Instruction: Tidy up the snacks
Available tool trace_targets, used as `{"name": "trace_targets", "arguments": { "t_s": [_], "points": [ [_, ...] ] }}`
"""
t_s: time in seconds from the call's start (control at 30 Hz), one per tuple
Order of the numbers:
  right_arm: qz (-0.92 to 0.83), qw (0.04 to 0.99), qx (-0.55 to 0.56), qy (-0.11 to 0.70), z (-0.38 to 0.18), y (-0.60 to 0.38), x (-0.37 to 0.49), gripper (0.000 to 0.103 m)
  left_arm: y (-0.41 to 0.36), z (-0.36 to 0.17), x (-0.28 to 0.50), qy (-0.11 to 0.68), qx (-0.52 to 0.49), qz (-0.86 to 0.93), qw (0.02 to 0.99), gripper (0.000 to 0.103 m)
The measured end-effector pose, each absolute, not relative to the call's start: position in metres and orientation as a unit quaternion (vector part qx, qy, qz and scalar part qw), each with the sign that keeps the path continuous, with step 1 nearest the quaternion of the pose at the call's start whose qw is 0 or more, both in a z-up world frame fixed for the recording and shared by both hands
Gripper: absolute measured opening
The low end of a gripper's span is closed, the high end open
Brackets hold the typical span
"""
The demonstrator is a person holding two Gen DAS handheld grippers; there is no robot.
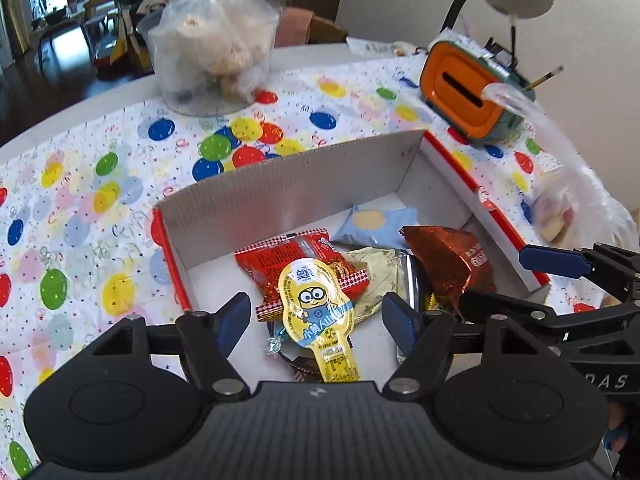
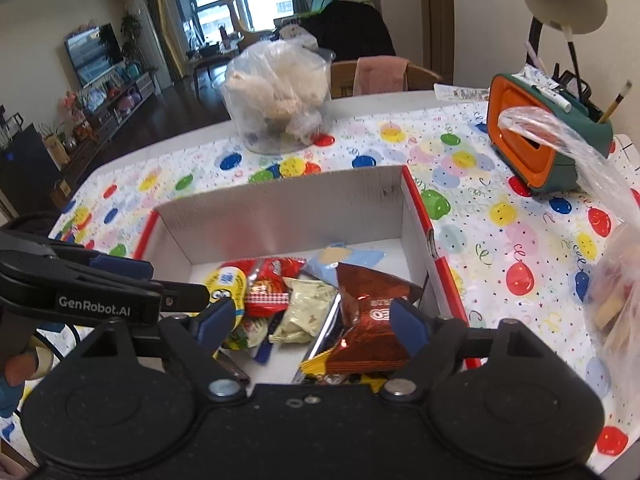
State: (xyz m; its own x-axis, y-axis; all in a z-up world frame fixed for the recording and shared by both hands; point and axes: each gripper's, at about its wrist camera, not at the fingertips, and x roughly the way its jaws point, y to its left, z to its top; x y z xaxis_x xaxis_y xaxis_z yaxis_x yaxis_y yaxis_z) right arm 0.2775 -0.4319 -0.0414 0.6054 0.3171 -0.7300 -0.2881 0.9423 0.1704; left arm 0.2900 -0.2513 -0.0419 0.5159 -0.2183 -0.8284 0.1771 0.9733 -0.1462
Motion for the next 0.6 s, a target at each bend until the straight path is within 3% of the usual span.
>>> {"name": "trace_targets", "arguments": {
  "t_s": [0.6],
  "points": [
    [0.136, 0.923, 0.049, 0.357, -0.006, -0.393, 0.211, 0.103, -0.201, -0.002, 0.225, 0.417, -0.024, -0.156, 0.895, 0.084]
  ]
}}
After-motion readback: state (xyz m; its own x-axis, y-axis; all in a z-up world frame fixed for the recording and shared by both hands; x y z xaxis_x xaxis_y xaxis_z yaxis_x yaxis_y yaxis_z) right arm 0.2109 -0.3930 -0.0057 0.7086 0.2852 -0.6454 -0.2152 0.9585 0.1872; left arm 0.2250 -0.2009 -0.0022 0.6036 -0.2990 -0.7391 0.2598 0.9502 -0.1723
